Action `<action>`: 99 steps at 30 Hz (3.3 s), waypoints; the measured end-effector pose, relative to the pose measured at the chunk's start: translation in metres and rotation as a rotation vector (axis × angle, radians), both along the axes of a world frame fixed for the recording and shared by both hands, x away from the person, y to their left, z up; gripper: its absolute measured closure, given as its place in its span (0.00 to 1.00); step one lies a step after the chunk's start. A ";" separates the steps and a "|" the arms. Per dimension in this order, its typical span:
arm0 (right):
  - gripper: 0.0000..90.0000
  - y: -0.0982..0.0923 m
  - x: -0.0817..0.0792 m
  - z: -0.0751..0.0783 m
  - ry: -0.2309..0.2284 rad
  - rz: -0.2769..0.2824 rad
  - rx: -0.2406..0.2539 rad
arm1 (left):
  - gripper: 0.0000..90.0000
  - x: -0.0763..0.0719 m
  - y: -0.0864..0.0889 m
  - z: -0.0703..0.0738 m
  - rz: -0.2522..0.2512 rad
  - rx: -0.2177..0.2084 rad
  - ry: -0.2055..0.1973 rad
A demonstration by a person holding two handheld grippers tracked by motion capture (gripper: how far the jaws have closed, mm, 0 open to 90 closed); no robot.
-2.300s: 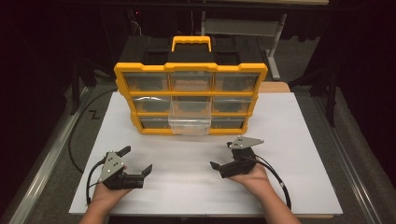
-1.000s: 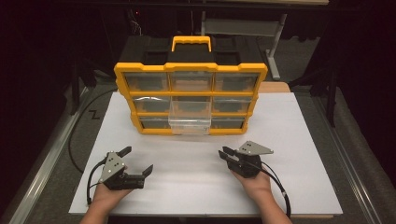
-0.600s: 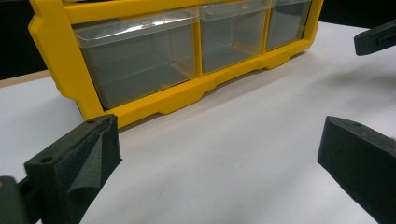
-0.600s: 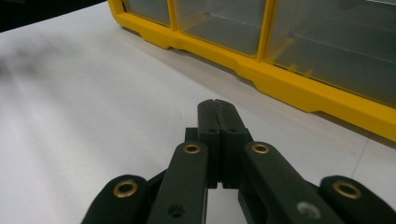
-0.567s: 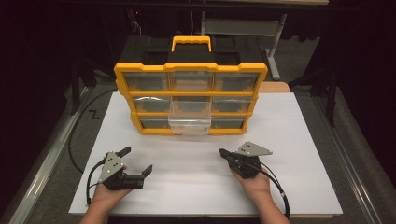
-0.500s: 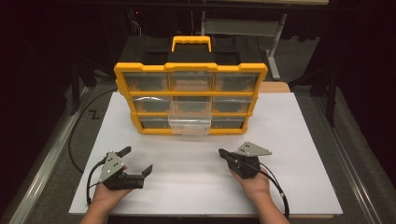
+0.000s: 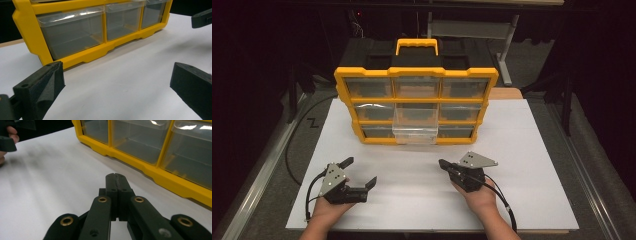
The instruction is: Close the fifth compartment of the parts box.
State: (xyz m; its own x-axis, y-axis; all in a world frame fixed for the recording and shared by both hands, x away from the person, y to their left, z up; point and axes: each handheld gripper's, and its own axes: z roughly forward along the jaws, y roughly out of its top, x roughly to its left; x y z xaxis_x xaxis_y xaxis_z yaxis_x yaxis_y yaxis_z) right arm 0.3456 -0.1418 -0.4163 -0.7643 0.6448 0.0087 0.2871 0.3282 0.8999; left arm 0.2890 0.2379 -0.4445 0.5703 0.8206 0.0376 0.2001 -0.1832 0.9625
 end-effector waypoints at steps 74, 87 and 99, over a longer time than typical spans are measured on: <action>1.00 0.067 0.030 0.079 -0.146 0.047 0.047 | 0.00 -0.005 0.011 0.005 -0.002 -0.018 -0.028; 1.00 0.071 0.040 0.074 -0.143 0.019 0.035 | 0.00 -0.005 0.013 0.005 0.002 -0.029 -0.028; 1.00 0.071 0.050 0.078 -0.143 -0.017 0.005 | 0.00 -0.005 0.012 0.005 0.003 -0.020 -0.026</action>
